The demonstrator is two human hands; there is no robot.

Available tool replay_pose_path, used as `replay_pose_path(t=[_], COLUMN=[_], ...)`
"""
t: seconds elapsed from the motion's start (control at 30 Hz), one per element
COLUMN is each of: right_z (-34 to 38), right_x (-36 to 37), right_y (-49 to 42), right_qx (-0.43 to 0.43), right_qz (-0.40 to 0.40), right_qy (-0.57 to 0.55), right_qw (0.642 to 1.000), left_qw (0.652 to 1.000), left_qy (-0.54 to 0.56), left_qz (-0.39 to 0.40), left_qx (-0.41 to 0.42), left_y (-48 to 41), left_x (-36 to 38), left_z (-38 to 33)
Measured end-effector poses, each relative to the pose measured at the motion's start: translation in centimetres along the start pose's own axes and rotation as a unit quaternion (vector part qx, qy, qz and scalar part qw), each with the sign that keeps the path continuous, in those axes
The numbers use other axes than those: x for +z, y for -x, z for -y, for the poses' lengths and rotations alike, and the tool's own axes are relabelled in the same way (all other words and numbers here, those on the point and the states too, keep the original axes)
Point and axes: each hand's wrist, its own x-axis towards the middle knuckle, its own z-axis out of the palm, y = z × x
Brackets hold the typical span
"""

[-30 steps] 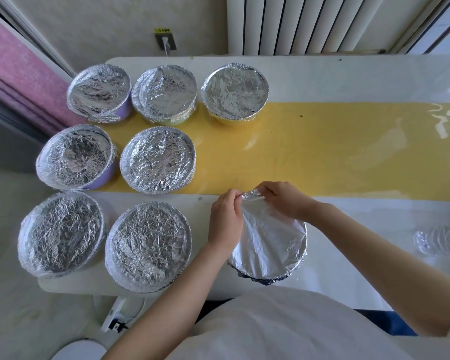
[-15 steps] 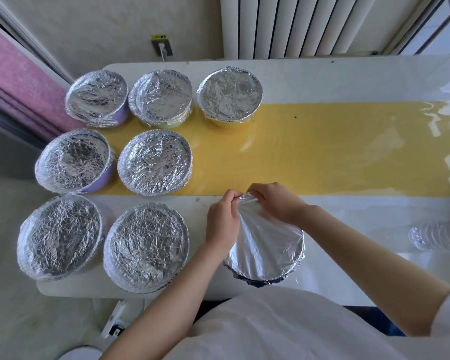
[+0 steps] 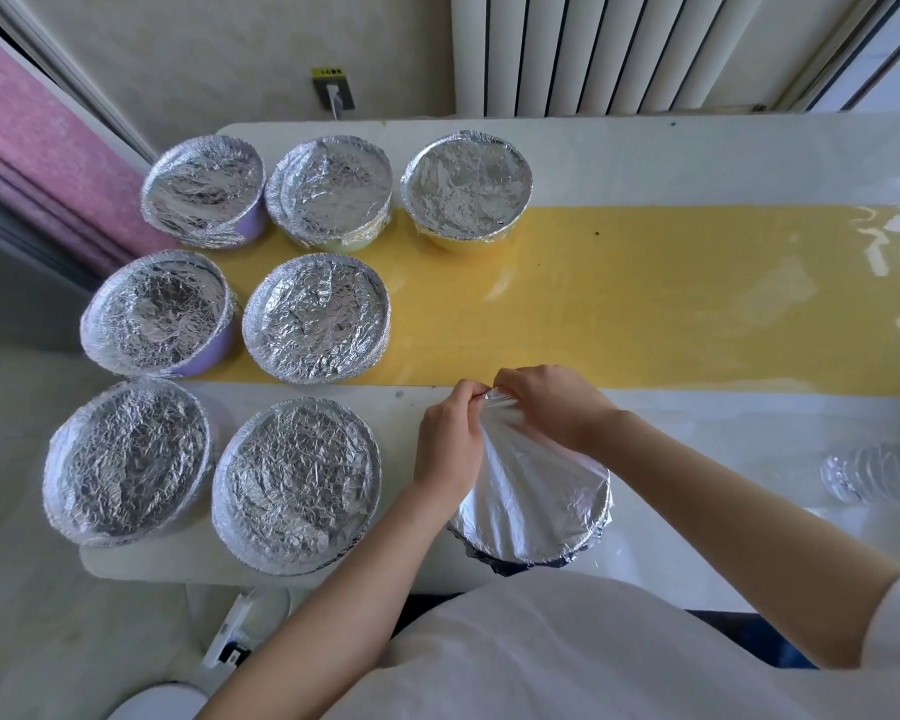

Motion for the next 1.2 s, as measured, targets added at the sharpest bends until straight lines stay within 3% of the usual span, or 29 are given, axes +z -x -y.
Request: replay_pose_path(t=[0.17, 0.37, 0.53, 0.7, 1.0, 1.2], right_z=[-0.3, -1.4, -1.3, -1.0, 0.3, -0.6], right_x=[0.3, -0.5, 0.4, -0.4, -0.1, 0.0], right_y=[-0.2, 0.8, 1.5, 1.0, 0.0, 1.0], right_qx=[0.015, 0.060, 0.055, 0.031, 0.012, 0.069], right_qz=[0.002, 0.036, -0.004, 0.037, 0.028, 0.000], right_qy=[-0.009, -0.175, -0.153, -0.101, 0.000, -0.175], right_qw=[1.000, 0.982, 0.987, 0.994, 1.000, 0.982], left_qw=[1.000, 1.000, 1.000, 1.000, 1.000, 0.998], left_qy=[-0.005, 0.000, -0.005, -0.007, -0.006, -0.002], left_qz=[0.003, -0.015, -0.022, -0.018, -0.023, -0.041], left_qx=[-0.001, 0.003, 0.005, -0.004, -0.015, -0.049], left_y=[0.1, 0.5, 0.9, 1.0, 1.3, 2.5], left_x=[0.1, -0.2, -0.1, -0.1, -0.2, -0.7], left_z=[0.0, 0.2, 0.1, 0.1, -0.1, -0.3])
